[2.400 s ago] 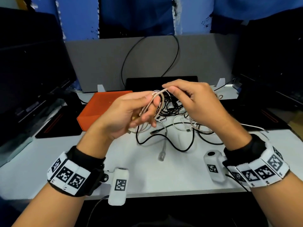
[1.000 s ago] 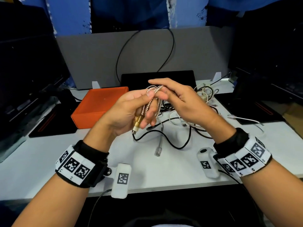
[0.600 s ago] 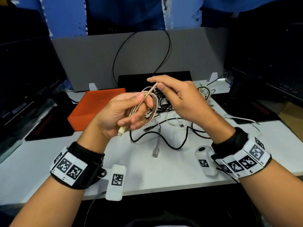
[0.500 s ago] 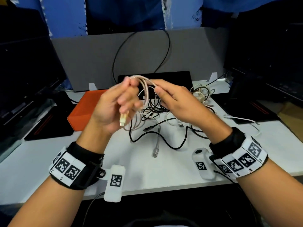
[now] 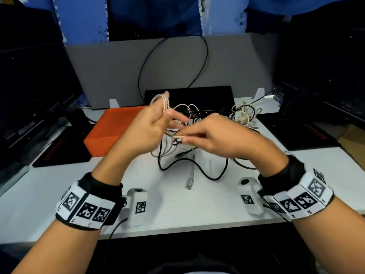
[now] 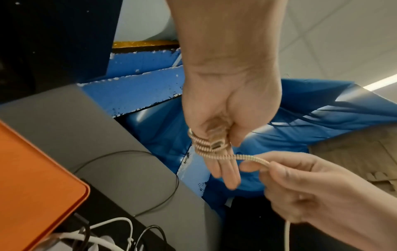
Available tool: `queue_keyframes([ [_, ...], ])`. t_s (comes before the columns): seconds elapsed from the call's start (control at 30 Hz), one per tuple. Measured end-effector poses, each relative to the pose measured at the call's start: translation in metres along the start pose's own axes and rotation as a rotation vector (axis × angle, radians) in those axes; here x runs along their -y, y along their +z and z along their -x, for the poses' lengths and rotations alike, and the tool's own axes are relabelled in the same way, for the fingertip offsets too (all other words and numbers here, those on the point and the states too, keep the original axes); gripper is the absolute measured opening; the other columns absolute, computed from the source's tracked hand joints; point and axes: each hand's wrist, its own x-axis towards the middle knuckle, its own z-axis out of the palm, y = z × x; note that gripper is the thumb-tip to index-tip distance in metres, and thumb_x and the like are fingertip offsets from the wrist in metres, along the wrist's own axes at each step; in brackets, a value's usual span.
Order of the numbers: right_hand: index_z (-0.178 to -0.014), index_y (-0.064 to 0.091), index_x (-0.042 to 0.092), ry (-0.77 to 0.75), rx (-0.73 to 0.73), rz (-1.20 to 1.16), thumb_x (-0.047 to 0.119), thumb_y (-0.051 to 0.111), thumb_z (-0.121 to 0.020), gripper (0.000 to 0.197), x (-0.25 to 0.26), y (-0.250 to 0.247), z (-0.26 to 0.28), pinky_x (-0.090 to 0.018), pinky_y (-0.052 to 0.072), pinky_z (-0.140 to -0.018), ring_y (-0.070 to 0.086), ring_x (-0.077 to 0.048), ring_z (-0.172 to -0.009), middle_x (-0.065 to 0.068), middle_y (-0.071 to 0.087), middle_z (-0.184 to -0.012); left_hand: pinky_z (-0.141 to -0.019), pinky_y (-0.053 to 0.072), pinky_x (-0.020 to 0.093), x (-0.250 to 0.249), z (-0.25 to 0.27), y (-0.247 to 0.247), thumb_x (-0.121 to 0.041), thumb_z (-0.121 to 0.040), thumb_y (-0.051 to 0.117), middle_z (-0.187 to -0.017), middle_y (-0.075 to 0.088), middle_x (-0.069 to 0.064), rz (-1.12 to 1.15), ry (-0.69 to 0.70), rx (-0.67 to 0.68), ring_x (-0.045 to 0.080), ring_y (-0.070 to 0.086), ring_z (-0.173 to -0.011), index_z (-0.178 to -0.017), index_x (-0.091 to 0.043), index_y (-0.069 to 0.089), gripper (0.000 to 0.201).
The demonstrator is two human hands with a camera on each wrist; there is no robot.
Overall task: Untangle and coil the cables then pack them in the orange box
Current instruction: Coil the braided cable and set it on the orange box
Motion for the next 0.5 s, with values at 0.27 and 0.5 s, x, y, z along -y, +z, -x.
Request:
queue_keyframes([
  [0.27, -0.081, 0.07, 0.026, 0.103, -0.444, -0.249, 0.052, 0.077, -0.086, 0.028, -0.016, -0.016, 0.004, -0.033, 0.035, -0.055, 0.04, -0.01, -0.052, 0.003, 0.053, -0.056, -0.047, 0.03, 0.035, -0.019, 0.01, -0.008, -0.024, -0.109, 0.042, -0.056, 0.052, 0.012, 0.309, -0.035, 0.373, 0.021, 0.035, -0.042, -0.101, -0.023, 0.075, 0.034],
  [0.5, -0.12, 0.069, 0.02, 0.081, -0.337, -0.451, 0.042, 0.036, -0.112, 0.04, -0.002, 0.0, -0.001, -0.016, 0.044, -0.07, 0.06, 0.005, -0.079, 0.025, 0.065, -0.086, -0.057, 0.049, 0.028, -0.023, 0.012, 0.0, -0.019, -0.104, 0.037, -0.045, 0.044, -0.007, 0.951, -0.018, 0.391, 0.012, 0.034, -0.036, -0.086, -0.01, 0.054, 0.026],
])
